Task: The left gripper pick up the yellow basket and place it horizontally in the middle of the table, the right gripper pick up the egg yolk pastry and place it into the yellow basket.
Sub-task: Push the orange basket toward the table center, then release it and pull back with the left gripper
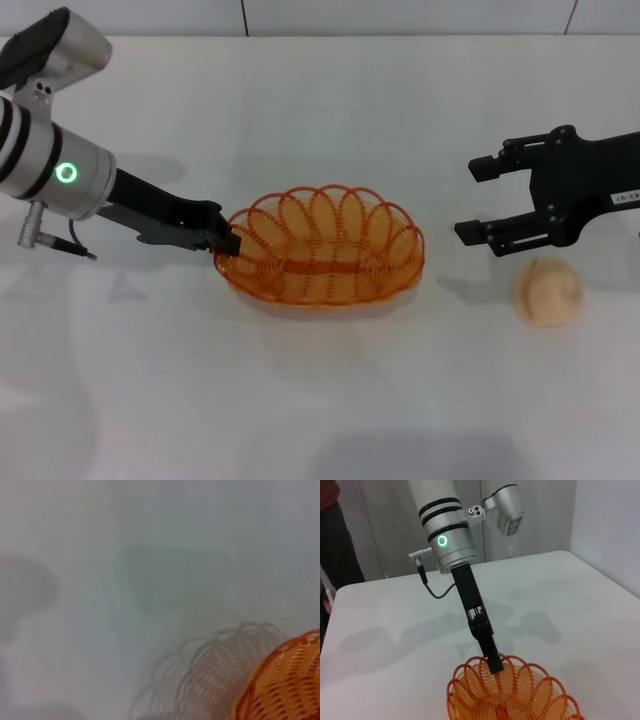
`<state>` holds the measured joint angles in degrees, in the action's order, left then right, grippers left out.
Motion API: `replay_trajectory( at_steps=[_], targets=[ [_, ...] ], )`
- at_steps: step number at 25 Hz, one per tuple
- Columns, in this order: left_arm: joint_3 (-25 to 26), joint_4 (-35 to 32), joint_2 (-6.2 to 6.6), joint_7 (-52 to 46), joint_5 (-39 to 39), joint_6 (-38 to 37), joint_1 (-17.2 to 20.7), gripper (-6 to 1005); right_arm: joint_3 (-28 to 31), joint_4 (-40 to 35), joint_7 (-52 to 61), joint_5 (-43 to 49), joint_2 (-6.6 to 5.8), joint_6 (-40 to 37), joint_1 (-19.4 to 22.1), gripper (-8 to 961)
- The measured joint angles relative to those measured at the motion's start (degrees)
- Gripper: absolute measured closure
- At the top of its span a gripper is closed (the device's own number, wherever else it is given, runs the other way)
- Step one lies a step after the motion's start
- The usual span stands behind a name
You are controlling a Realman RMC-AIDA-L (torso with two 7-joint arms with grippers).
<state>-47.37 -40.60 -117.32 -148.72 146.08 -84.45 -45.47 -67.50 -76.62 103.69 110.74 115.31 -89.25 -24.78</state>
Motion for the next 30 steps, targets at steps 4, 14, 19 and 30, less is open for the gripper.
replay_trajectory(
  at_steps=[4,14,19,30],
  targets=[
    [0.0,0.0,0.0,-0.1,0.0,-0.2,-0.1,925,0.0,0.0,0.0,0.0,0.0,-0.3,0.0,188],
    [-0.6,0.0,-0.15,-0.9,0.4,0.1,-0.2,924,0.0,0.0,-0.1,0.0,0.0,-0.3,0.0,188],
    [-0.7,0.0,-0.17,-1.4,2.0,0.7,-0.4,924,0.0,0.0,-0.1,0.0,0.0,-0.3,0.0,188],
    [-1.3,0.1,-0.17,-1.6,2.3,1.5,-0.8,924,0.0,0.0,-0.2,0.0,0.0,-0.2,0.0,188]
  ],
)
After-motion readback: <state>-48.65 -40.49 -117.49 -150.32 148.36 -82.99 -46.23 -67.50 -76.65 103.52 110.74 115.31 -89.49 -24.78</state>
